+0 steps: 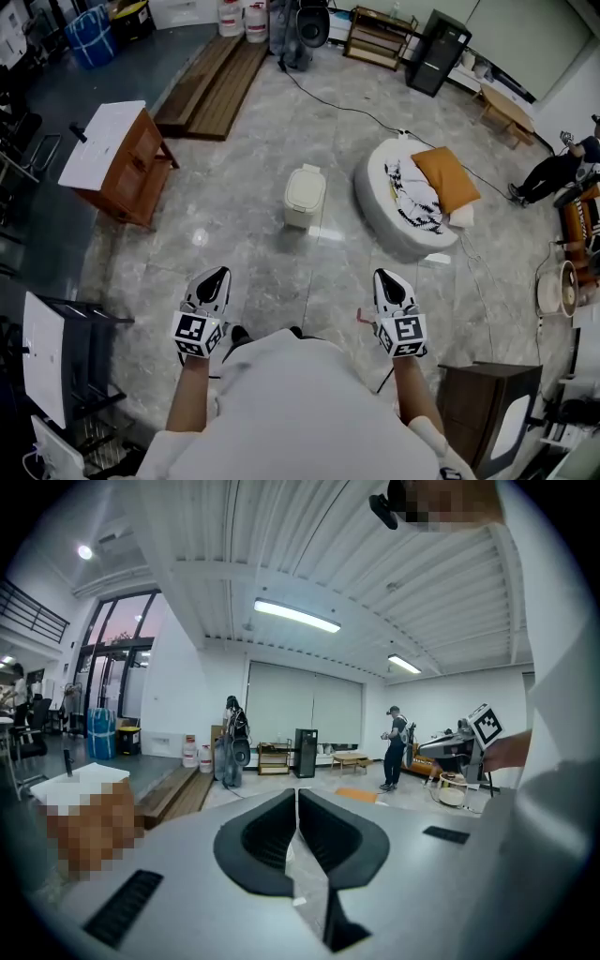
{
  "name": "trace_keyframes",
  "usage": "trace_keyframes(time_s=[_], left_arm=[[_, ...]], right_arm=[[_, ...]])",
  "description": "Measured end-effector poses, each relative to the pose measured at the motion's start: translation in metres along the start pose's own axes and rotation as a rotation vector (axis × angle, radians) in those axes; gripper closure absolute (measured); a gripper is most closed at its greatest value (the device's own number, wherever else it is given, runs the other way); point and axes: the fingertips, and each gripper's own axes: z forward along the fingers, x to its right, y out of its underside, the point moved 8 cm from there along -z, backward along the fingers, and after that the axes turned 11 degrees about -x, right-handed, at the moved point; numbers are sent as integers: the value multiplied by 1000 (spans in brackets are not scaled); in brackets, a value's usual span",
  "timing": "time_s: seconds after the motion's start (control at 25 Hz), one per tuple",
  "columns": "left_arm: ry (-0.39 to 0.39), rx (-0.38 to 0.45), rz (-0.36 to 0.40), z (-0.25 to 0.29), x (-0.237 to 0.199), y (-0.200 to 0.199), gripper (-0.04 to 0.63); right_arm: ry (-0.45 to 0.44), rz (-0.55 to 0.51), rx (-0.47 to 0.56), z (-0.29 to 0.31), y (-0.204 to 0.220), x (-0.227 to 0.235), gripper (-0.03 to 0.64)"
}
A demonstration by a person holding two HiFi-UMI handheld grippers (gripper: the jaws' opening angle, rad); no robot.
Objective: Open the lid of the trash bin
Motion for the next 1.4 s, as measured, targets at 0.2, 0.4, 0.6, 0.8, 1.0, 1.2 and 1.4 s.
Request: trace_keyframes(time_s=[0.2,0.4,0.6,0.8,1.0,1.2,1.4], left_arm=[[-20,-4,-6,7,15,0,575],[-37,-12,-8,11,25,0,575],[-45,-15,-9,14,32,0,575],[-47,-20,-15,17,32,-1,575],[-44,-23,-20,23,24,-2,575],[-25,-27,-19,36,7,-2,575],[6,-25,-18,53,-18,-8,575]], right_arm=[[-29,-20,-1,2,3,15,583],[-57,-53,-12,8,5,24,583],[-79,-64,-18,14,6,27,583],[-95,-70,-27,22,4,26,583],[-107,-87,-49,34,2,20,583],[-97,-101,-63,48,-6,15,583],[-67,-110,-83,65,-17,11,583]])
